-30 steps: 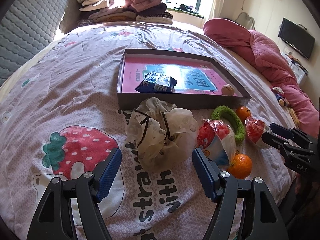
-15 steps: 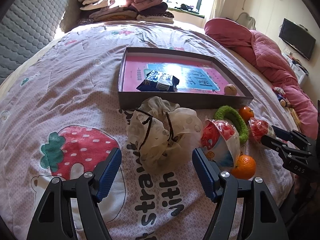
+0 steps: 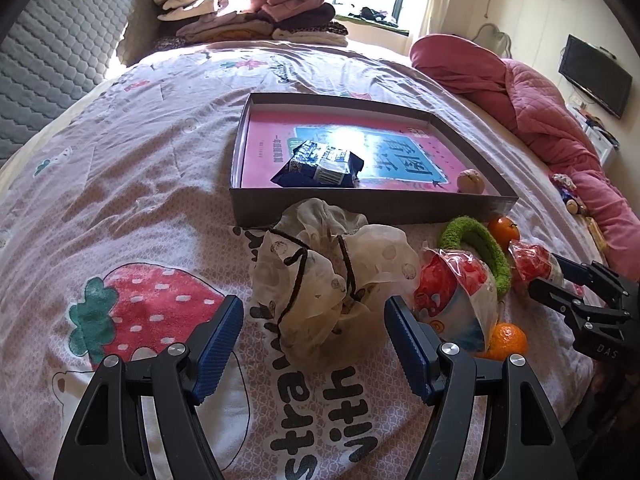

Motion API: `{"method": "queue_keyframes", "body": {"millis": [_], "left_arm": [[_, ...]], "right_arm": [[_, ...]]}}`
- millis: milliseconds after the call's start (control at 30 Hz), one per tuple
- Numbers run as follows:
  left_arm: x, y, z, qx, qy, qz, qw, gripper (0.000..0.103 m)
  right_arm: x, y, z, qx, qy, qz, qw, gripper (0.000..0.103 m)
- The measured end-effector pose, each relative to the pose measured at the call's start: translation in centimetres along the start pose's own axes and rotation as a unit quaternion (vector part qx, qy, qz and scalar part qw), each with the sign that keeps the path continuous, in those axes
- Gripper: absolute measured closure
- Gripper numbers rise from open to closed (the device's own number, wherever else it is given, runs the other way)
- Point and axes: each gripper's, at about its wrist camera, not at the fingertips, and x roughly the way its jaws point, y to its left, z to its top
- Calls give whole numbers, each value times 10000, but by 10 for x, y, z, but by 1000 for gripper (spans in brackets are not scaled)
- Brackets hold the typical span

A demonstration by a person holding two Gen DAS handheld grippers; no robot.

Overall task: Organize objects
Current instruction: 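Move left tool to cream mesh bag while right tool approaches red-white plastic egg, then close left tool on mesh bag while right tool closes on plastic egg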

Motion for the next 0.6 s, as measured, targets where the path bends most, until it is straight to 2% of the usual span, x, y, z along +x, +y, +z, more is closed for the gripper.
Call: {"method": "queue_keyframes", "body": {"millis": [367,600], "left_arm": [[13,0,7,32,18,-46,10000,29],[25,0,10,16,48,-133,9999,29]], "right_arm": [[11,-2,-1,-42,82,-102,9999,42],[12,-3,-1,9,10,48,10000,42]]}}
